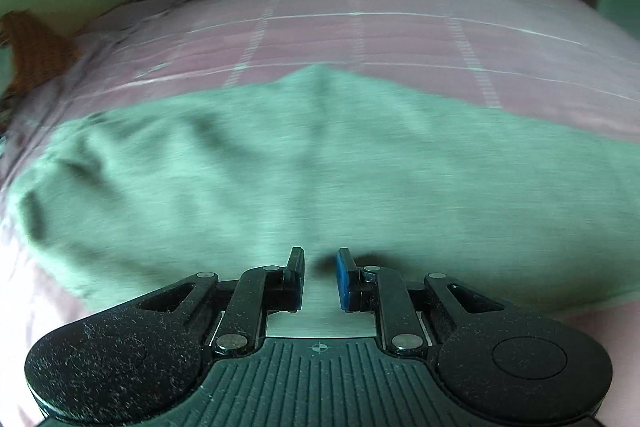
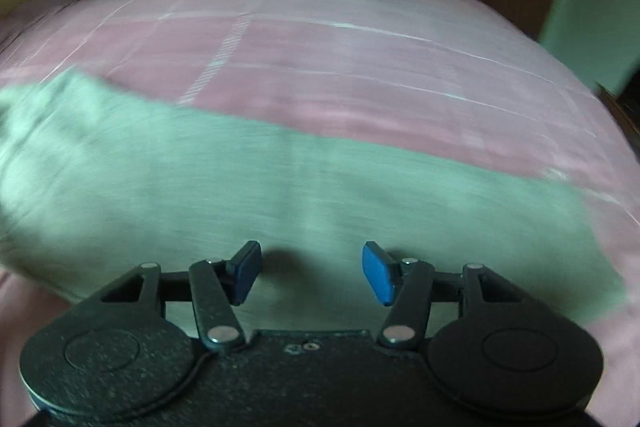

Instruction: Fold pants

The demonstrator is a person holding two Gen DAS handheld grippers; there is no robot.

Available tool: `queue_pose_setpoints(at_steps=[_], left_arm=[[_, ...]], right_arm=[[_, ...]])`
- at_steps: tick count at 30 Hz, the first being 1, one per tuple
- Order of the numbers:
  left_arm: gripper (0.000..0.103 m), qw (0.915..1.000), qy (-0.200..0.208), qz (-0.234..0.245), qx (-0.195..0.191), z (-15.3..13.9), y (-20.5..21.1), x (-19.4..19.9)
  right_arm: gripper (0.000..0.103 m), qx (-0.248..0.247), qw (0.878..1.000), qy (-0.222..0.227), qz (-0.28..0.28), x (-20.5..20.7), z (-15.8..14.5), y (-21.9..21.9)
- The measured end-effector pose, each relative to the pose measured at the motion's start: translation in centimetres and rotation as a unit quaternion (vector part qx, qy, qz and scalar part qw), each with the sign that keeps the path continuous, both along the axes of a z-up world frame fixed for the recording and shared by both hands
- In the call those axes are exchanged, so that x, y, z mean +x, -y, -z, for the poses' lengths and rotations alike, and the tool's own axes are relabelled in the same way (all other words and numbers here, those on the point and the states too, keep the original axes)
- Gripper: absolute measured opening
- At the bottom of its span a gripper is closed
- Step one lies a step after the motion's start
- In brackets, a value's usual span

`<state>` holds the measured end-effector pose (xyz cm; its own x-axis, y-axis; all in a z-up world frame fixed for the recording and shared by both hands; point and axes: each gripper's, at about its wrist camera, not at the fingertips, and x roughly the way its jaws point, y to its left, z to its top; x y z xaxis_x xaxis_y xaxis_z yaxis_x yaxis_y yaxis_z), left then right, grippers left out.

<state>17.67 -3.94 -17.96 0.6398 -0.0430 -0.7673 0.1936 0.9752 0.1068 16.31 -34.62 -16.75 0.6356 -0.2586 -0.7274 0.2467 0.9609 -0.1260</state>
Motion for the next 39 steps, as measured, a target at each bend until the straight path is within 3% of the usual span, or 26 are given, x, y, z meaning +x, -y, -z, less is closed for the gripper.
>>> queue_pose_setpoints(at_steps=[3,8,12,16,18,21,22,25,27,31,34,39], left_arm=[[0.017,0.9989,-0.016,0.036,-0.024,-0.2,3.7,-0.5],[0.017,0.9943,-0.033,0.09,-0.047,0.1,10.7,-1.9],[0.017,0.9912,-0.038,0.118,-0.045,0.4,15.0,-3.3],[0.017,0.9912,-0.045,0.121,-0.032,0.9,16.4,-3.8],[0.017,0.9907,-0.049,0.123,-0.034,1.1,16.3,-3.6],[0.017,0.9905,-0.058,0.119,-0.04,0.8,15.9,-3.5],[0.017,0.9905,-0.057,0.119,-0.038,0.7,16.0,-3.7],[0.017,0.99,-0.04,0.135,-0.012,1.4,16.4,-4.0],[0.017,0.9897,-0.031,0.14,0.0,1.6,16.8,-4.1],[0.017,0.99,-0.059,0.123,-0.038,0.4,15.5,-2.9],[0.017,0.9917,-0.054,0.102,-0.056,-0.6,13.6,-2.1],[0.017,0.9948,-0.052,0.034,-0.081,-1.4,7.5,0.2]], right_arm=[[0.056,0.038,0.998,-0.001,0.056,-2.6,-0.5,4.9],[0.056,0.09,0.984,0.013,0.152,-7.1,-1.2,11.9],[0.055,0.15,0.962,0.031,0.228,-9.8,-0.7,16.7],[0.054,0.202,0.942,0.062,0.262,-10.2,-0.4,19.1],[0.042,0.208,0.937,0.072,0.271,-9.5,-0.1,19.8],[0.016,0.228,0.924,0.09,0.292,-9.1,0.2,20.4],[0.015,0.23,0.925,0.099,0.286,-8.9,0.0,20.2],[0.015,0.17,0.945,0.087,0.267,-8.4,-0.2,19.1],[0.015,0.167,0.945,0.079,0.268,-8.3,0.5,19.3],[0.014,0.161,0.944,0.101,0.27,-8.4,-1.4,18.6],[0.014,0.148,0.949,0.116,0.252,-7.9,-3.2,17.6],[0.014,0.119,0.97,0.154,0.147,-4.8,-7.3,11.3]])
